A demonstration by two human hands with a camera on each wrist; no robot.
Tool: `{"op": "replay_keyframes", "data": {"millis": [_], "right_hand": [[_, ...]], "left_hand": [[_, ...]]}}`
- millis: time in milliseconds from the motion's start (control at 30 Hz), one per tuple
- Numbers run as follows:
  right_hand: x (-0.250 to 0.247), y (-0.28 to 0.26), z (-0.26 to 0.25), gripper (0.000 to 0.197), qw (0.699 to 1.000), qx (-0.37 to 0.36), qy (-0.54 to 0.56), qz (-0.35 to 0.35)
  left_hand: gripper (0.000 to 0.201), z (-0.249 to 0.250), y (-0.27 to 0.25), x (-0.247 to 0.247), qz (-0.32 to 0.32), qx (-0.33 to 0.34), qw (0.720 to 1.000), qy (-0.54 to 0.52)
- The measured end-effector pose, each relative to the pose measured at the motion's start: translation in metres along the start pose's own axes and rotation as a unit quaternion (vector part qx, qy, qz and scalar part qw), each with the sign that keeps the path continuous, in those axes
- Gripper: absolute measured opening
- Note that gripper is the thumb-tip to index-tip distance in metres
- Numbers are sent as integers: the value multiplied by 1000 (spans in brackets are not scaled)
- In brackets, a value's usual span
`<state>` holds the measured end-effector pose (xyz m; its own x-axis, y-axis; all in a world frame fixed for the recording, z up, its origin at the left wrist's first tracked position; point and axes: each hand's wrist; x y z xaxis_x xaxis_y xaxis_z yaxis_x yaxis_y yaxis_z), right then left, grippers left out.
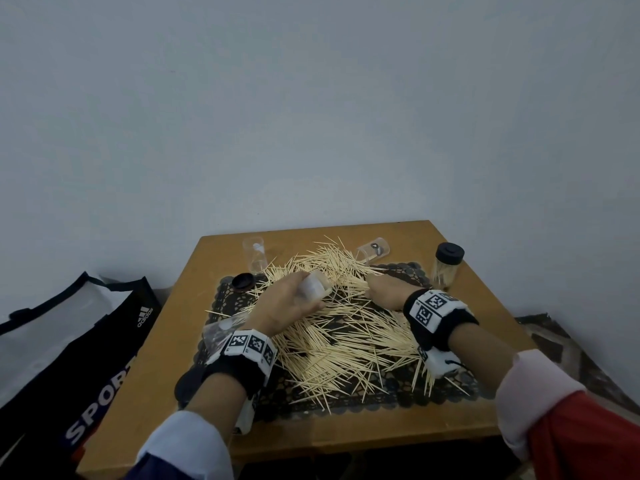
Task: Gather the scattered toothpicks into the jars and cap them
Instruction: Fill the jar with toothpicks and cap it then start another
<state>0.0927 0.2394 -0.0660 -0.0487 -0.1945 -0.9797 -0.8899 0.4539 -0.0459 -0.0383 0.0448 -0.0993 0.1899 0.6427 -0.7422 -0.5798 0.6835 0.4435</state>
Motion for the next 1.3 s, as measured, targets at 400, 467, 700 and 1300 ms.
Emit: {"op": "replay_keyframes", "data": {"millis": [400,467,700,1300], "right_hand": [[-24,5,-3,33,982,37,184,-8],[-27,5,-3,53,969,38,246,-7],[-29,2,-18,9,961,-26,272,-45],[-34,7,-20,15,963,-31,256,-80]], "left_hand": [[65,7,-1,-3,3,-9,1000,-5],[65,8,-1,-3,4,-11,1000,-3],[67,8,-2,-5,1,-11,1000,-2],[54,4,-2,-7,31,-7,999,41]]}}
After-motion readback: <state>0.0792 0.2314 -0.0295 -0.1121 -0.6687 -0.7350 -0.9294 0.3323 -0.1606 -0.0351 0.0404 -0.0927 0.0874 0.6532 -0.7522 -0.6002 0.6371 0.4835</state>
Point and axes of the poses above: each hand's wrist, its own y-axis towards the middle knuckle, its own x-axis out of the palm, z = x × y, and after that the axes turned 13 degrees about z, right-handed
